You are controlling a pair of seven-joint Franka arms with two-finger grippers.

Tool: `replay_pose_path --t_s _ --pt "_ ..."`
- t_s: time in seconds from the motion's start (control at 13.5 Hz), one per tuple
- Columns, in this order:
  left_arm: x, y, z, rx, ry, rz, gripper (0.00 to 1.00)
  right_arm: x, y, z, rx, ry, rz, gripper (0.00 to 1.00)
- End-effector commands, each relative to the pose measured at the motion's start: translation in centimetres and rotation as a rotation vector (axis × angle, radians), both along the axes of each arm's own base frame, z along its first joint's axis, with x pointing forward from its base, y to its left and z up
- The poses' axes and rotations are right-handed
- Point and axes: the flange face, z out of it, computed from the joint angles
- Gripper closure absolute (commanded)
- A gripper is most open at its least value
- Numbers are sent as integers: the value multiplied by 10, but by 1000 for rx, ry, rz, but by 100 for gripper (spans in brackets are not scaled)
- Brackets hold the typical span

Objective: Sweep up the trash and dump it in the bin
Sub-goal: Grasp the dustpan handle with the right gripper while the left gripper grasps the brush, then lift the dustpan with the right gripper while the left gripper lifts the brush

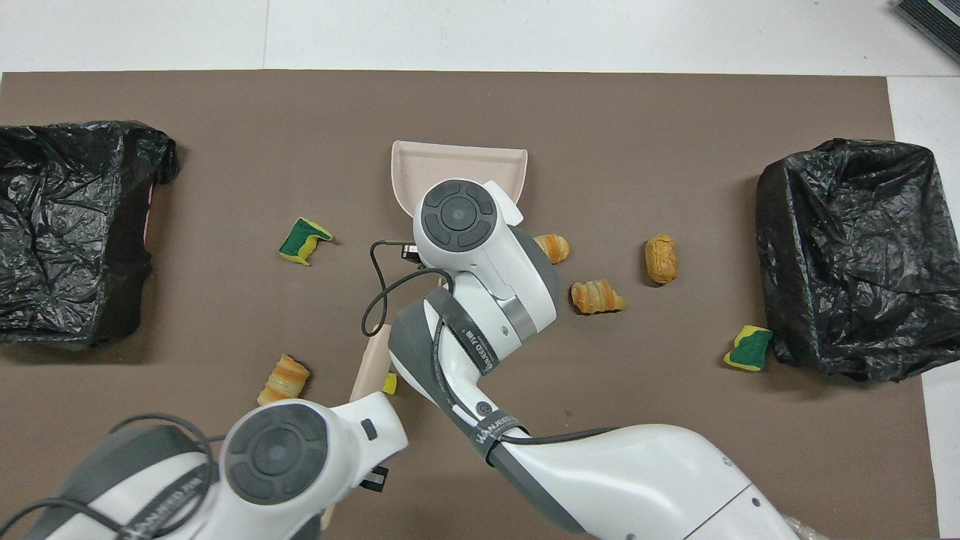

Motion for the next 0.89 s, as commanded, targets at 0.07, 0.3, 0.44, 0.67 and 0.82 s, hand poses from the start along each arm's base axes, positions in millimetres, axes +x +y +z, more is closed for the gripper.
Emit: replay_pose_path --t_s 0.07,0.3,0.44,0.67,0.82 --pt "53 52 7 10 -20 -60 100 5 -14 24 10 -13 66 100" --pt "116 95 7 24 -48 -97 100 -7 -33 48 -5 -12 300 100" --pt "163 121 1 26 -88 -133 100 -10 -57 52 -24 17 587 100" --pt "228 143 -24 61 -96 -189 100 -6 -103 78 -31 67 807 100" --pt "262 160 -33 71 -122 -246 100 -14 -122 95 -34 119 977 100"
